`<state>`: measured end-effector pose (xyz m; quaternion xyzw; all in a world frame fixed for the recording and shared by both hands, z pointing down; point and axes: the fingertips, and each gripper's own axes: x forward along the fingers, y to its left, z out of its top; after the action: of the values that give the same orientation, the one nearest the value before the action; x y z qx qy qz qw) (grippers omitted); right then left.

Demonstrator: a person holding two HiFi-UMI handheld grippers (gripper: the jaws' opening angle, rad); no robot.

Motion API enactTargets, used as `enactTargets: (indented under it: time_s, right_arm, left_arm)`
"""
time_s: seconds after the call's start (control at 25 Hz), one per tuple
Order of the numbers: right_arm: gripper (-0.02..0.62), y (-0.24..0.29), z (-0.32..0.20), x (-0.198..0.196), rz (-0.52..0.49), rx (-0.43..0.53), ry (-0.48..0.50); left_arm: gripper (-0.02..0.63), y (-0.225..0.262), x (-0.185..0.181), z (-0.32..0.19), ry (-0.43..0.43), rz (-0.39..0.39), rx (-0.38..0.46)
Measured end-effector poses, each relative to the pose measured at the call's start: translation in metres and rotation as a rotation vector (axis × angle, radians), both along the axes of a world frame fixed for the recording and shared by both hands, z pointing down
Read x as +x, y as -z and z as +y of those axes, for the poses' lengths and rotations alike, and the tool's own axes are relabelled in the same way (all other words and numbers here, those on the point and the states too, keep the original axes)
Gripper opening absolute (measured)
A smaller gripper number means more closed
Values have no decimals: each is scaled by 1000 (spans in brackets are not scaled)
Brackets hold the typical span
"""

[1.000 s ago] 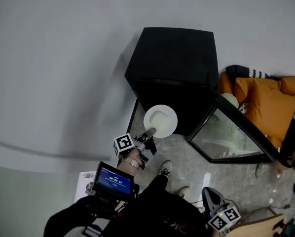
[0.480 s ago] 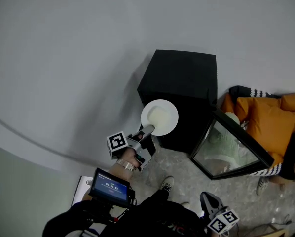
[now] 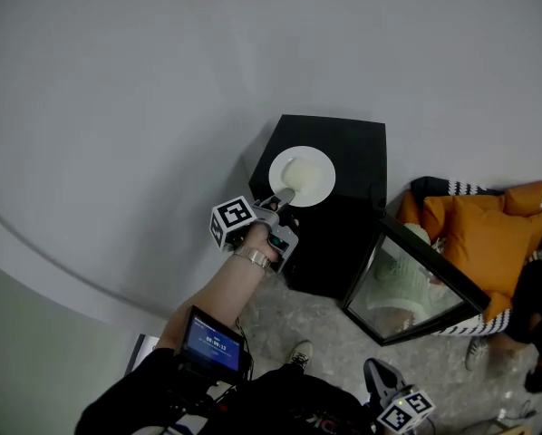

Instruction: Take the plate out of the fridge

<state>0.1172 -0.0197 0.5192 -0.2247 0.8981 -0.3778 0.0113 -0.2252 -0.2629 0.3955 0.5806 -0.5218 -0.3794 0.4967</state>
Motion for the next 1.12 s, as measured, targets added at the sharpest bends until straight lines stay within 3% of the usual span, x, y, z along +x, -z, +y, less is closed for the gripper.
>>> enactTargets:
  time_s: [0.36, 0.8, 1.12]
  right_arm:
    - [3, -5, -10, 37, -3, 24, -193]
    - [3, -10, -22, 52, -39, 20, -287]
    - [3, -12, -24, 59, -67, 13, -321]
  left_arm:
    - [26, -15, -30, -72, 75, -83, -158]
    - [31, -36, -20, -112, 85, -99, -260]
    - [37, -41, -19, -115, 73, -156, -324]
